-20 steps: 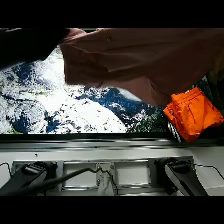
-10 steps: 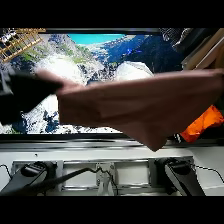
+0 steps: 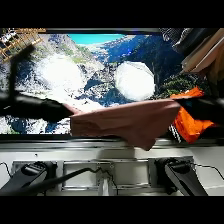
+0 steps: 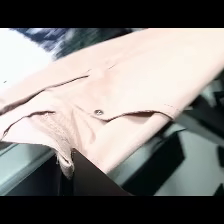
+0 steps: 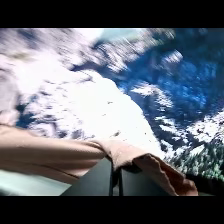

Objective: Fold the clothes and pants, and hang the long-sleeved shirts on hangers.

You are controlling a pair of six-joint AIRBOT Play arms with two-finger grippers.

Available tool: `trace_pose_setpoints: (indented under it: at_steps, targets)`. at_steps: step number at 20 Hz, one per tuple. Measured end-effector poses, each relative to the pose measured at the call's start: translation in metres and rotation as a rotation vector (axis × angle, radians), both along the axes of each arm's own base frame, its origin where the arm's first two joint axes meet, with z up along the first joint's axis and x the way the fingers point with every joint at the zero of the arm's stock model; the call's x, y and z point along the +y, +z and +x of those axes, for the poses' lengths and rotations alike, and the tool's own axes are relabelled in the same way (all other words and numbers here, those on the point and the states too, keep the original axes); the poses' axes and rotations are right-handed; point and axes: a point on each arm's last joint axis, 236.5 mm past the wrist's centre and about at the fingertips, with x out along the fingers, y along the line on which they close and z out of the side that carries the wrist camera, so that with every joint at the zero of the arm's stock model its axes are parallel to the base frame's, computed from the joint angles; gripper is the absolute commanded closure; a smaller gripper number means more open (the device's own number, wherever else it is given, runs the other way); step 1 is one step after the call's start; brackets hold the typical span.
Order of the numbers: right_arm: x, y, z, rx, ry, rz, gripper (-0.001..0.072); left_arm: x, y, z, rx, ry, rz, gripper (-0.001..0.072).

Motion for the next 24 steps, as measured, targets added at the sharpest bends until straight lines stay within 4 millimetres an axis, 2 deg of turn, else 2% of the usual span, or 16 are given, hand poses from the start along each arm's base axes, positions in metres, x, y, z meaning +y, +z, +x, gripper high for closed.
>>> trace_pose_setpoints:
  at_steps: [2, 5, 7, 9, 11, 13, 16, 19, 21, 24]
  targets:
    - [0.002, -0.026, 0.057, 0.003, -0.016, -0.009, 0.0694, -0.003, -0.04, 0.045, 0.031, 0.037, 0.05, 0.0691]
    - [0.005, -0.06, 0.158, -0.068, -0.024, -0.039, 0.0693, -0.005, -0.099, 0.137, -0.019, 0.171, 0.075, 0.0691]
    - [0.007, -0.087, 0.219, -0.088, -0.028, -0.059, 0.0693, -0.001, -0.129, 0.191, -0.079, 0.271, 0.068, 0.0692]
    - [0.009, -0.113, 0.259, -0.082, -0.032, -0.065, 0.0693, 0.005, -0.153, 0.227, -0.12, 0.342, 0.067, 0.0692]
    - [0.012, -0.134, 0.279, -0.06, -0.033, -0.062, 0.0695, 0.011, -0.173, 0.245, -0.131, 0.378, 0.078, 0.0693]
    - [0.015, -0.153, 0.28, -0.004, -0.016, -0.068, 0.0695, 0.018, -0.192, 0.249, -0.114, 0.385, 0.114, 0.0693]
    - [0.015, -0.193, 0.255, 0.143, 0.025, -0.095, 0.0695, 0.028, -0.219, 0.239, -0.066, 0.377, 0.193, 0.0692]
    - [0.011, -0.245, 0.218, 0.312, 0.053, -0.127, 0.0695, 0.026, -0.249, 0.218, -0.016, 0.348, 0.252, 0.0691]
    - [0.007, -0.279, 0.189, 0.417, 0.072, -0.152, 0.0695, 0.018, -0.268, 0.2, 0.011, 0.308, 0.285, 0.0691]
    - [0.008, -0.321, 0.145, 0.558, 0.104, -0.179, 0.0679, 0.007, -0.291, 0.172, 0.049, 0.247, 0.33, 0.0687]
